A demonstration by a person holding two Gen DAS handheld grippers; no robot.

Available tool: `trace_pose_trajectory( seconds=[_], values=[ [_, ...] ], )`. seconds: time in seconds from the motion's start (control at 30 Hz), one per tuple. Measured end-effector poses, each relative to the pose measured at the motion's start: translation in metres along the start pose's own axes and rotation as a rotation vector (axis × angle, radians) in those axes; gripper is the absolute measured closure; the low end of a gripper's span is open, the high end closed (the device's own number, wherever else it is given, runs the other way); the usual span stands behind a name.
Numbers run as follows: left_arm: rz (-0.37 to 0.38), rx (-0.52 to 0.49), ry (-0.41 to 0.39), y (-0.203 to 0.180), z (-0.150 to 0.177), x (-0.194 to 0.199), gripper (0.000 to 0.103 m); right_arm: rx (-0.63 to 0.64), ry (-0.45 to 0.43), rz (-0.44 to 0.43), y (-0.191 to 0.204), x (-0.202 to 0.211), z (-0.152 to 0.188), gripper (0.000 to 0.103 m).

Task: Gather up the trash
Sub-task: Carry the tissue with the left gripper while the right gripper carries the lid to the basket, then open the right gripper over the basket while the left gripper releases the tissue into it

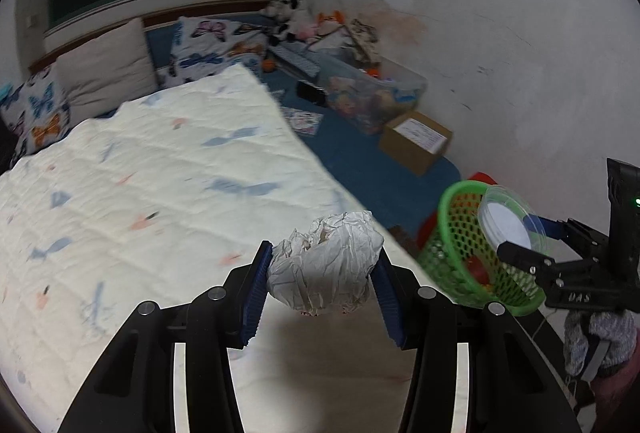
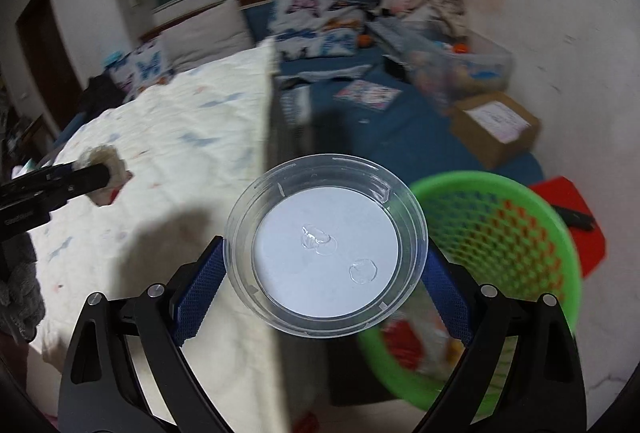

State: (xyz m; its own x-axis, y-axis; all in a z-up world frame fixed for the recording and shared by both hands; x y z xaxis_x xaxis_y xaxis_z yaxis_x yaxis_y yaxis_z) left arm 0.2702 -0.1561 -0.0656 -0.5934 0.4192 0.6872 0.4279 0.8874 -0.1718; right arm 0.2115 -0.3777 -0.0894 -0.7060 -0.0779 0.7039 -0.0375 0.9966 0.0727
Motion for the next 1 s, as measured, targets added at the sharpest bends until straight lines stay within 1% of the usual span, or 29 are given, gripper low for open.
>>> trace_pose_trajectory(
  seconds=[0.23,0.4,0.63,0.7,1.0],
  values=[
    [0.051,-0.082,0.022,-0.056,-0.007,-0.02,0.056,-0.106,0.005,0.098,-0.072,0.017,0.018,0.011],
    [0.084,-0.122,0.04,-0.09,-0.01,-0.032,0.056,-0.164,0.011,0.127,-0.108,0.023,0.031,0.01],
    [0.118,-0.16,0.061,-0.124,-0.012,-0.049,0.056,-0.209,0.031,0.135,-0.133,0.022,0.046,0.009],
    [0.129,-0.169,0.073,-0.134,-0.011,-0.055,0.056,-0.221,0.032,0.126,-0.137,0.022,0.048,0.009],
    [0.167,-0.202,0.1,-0.171,-0.012,-0.069,0.056,-0.241,0.013,0.126,-0.149,0.033,0.054,0.009]
  ],
)
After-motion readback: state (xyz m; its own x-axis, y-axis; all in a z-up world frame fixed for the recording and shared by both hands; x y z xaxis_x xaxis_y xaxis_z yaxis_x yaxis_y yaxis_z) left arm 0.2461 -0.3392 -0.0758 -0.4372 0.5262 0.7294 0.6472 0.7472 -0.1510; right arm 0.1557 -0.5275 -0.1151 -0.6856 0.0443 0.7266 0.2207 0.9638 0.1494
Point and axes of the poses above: each gripper's, at about its wrist camera, not at the fingertips, and x roughly against the way its jaws point, y to its left, z to its underside, the point moved 6 cm from there along -x, roughly the way its jaws point, and after that the axes turned 3 degrees about x, right-handed, at the moved point
